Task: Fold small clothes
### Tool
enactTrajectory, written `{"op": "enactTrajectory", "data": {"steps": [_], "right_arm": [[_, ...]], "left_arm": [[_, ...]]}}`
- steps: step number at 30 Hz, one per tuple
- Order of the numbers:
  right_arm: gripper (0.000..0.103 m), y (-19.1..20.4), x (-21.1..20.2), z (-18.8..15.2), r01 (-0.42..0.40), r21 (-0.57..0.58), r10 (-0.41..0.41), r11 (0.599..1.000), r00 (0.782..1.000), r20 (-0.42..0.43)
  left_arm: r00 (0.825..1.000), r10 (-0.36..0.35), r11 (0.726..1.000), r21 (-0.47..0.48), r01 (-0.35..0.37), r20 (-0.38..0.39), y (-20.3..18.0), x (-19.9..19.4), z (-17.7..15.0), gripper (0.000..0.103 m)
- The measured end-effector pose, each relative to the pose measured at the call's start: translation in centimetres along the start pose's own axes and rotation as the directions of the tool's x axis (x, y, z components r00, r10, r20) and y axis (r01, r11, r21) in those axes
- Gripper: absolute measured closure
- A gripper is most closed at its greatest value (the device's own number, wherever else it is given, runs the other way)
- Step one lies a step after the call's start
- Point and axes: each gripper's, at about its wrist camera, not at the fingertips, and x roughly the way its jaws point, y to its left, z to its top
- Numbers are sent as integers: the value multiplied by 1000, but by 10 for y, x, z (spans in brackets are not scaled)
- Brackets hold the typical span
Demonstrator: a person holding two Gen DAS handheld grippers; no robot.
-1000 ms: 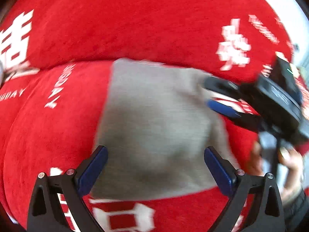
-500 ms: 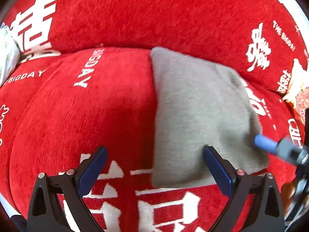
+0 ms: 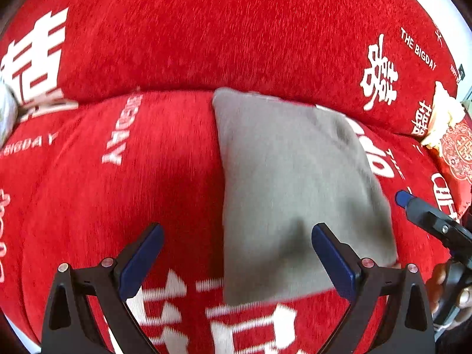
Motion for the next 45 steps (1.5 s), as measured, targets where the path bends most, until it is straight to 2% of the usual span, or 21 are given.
{"op": "enactTrajectory", "data": {"steps": [3,5,6,7,9,13,15,16,18,19,21,22,23,24,25,27,30,35,40,45], "right_arm": [[23,-1,12,18,-75,21,75,997,997,-29],[23,-14,31,25,-113,88,119,990,991,-68],[23,-23,42,28,-92,124,103,988,991,-89],[23,-36,57,30,-43,158,62,987,991,-119],[26,-45,61,35,-51,160,67,986,993,-93],[21,-53,38,49,100,142,-97,985,995,-28],[10,-63,28,52,199,144,-199,969,980,-17],[10,-69,26,54,234,144,-233,962,972,-24],[11,-82,27,54,229,178,-222,957,973,-54],[11,-88,29,51,199,213,-189,956,980,-66],[11,-90,42,45,125,270,-105,955,991,-86],[11,-89,54,41,80,291,-49,953,992,-113],[15,-87,63,38,65,299,-25,952,990,-136],[15,-83,73,34,88,296,-43,951,987,-156],[20,-75,76,34,133,256,-102,957,986,-132],[40,-61,83,35,166,206,-138,964,980,-145],[54,-52,80,38,180,189,-156,965,979,-134],[59,-32,73,39,220,151,-204,964,972,-117],[60,-15,63,37,225,121,-212,967,971,-106],[60,4,70,30,227,107,-215,968,970,-114]], "left_arm": [[999,33,999,4,-33,-7,-3,13,24,3],[991,108,994,7,-108,-74,-2,38,37,3],[989,106,994,6,-106,-107,-1,48,40,0],[988,74,997,-9,-76,-134,2,59,43,0],[987,31,999,-27,-35,-156,6,66,49,0],[985,-50,998,-51,42,-164,21,66,67,0],[975,-120,989,-113,100,-185,34,70,72,0],[962,-177,976,-162,144,-208,39,76,73,0],[938,-250,955,-217,200,-238,40,87,71,0],[927,-281,947,-228,226,-248,37,93,68,0],[917,-300,944,-219,246,-262,27,100,63,0],[924,-286,952,-185,244,-252,17,101,60,1],[928,-282,955,-162,247,-245,9,100,59,3],[924,-294,953,-150,264,-246,2,100,58,16],[932,-270,961,-135,243,-243,-4,98,57,16],[944,-242,969,-112,222,-226,-9,94,58,32],[954,-229,973,-83,217,-192,-9,81,58,48],[971,-184,983,-20,184,-154,-16,65,55,55],[971,-193,981,-25,192,-141,-10,47,51,57],[972,-191,982,-36,187,-135,3,36,38,57]]}}
